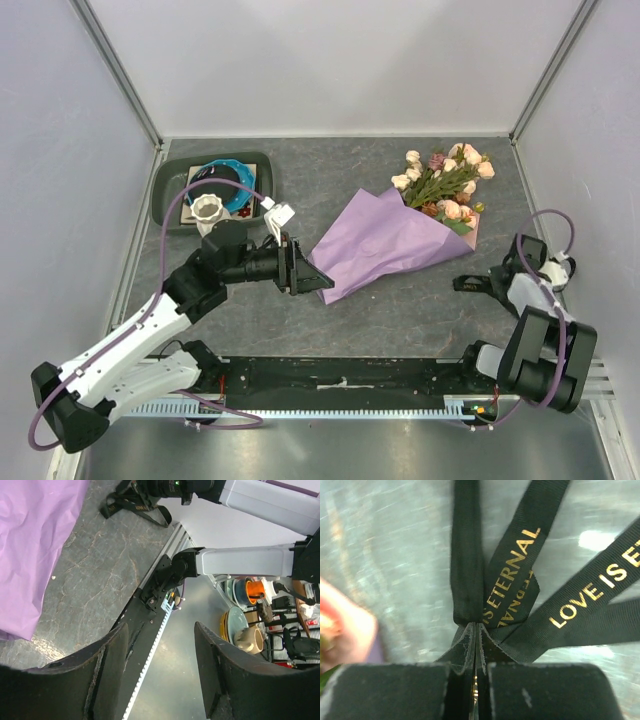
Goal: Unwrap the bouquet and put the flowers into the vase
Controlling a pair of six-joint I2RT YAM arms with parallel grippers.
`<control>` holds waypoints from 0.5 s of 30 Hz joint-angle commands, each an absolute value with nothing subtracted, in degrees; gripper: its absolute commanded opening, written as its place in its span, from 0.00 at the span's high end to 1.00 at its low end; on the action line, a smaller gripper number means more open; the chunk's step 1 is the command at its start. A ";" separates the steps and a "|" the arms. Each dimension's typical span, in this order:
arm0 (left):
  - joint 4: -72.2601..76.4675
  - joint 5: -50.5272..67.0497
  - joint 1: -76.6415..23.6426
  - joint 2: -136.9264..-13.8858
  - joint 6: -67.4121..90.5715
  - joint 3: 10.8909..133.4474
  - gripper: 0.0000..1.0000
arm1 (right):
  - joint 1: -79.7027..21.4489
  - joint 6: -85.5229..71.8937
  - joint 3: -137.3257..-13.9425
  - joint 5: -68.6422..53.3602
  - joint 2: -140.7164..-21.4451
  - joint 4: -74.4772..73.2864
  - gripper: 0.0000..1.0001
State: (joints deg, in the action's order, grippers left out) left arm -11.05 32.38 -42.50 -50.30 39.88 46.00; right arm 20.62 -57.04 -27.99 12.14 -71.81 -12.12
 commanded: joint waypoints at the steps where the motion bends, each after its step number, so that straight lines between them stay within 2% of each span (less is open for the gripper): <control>1: -12.22 36.38 -42.71 -48.60 36.21 47.99 0.37 | 25.66 -53.09 -26.54 19.50 -65.93 -29.34 1.00; 8: -13.27 39.11 -42.63 -48.43 35.33 49.04 0.37 | 26.89 -51.15 -27.33 18.90 -60.82 -37.16 0.98; 11: -13.54 39.46 -42.63 -48.43 35.07 49.66 0.37 | 26.89 -51.76 -27.25 19.07 -57.06 -38.75 0.94; 12: -13.54 39.55 -42.63 -48.08 35.07 49.75 0.37 | 26.89 -52.12 -27.25 19.86 -55.56 -39.28 0.92; 15: -13.97 38.41 -42.63 -47.55 35.16 50.01 0.36 | 26.89 -52.30 -28.21 20.92 -49.41 -39.90 0.74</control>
State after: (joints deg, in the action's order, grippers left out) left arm -13.69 36.84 -42.50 -48.95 37.43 47.22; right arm 26.63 -52.34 -27.14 18.37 -55.55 -36.93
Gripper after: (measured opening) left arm 0.632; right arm 0.179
